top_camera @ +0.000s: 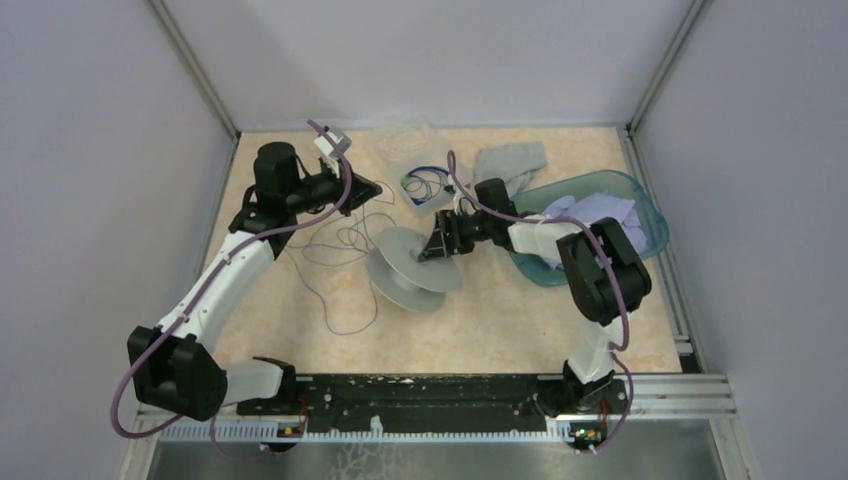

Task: Wrap the cables
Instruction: Place the cable reel at the center of the board.

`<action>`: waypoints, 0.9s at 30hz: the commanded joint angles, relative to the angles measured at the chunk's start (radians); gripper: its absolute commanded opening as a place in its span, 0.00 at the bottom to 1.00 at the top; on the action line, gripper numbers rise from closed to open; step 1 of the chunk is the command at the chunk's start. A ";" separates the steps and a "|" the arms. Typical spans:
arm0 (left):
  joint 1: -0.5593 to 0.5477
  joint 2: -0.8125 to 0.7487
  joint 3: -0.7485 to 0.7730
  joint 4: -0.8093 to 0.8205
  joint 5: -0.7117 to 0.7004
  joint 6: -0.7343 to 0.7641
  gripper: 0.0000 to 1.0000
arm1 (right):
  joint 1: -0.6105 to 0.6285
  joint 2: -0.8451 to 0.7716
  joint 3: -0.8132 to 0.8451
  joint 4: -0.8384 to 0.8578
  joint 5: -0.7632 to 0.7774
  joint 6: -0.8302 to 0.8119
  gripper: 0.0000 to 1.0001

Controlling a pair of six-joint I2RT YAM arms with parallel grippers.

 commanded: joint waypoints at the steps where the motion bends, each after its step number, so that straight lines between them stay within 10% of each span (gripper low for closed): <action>1: -0.003 -0.002 0.070 -0.011 -0.103 0.014 0.00 | -0.020 -0.207 0.108 -0.121 0.133 -0.305 0.01; 17: -0.005 0.052 0.075 0.001 0.038 -0.106 0.00 | 0.154 -0.560 0.061 -0.146 0.829 -0.971 0.00; 27: -0.004 0.028 0.027 0.032 -0.037 -0.099 0.00 | 0.403 -0.542 -0.123 0.238 1.332 -1.393 0.00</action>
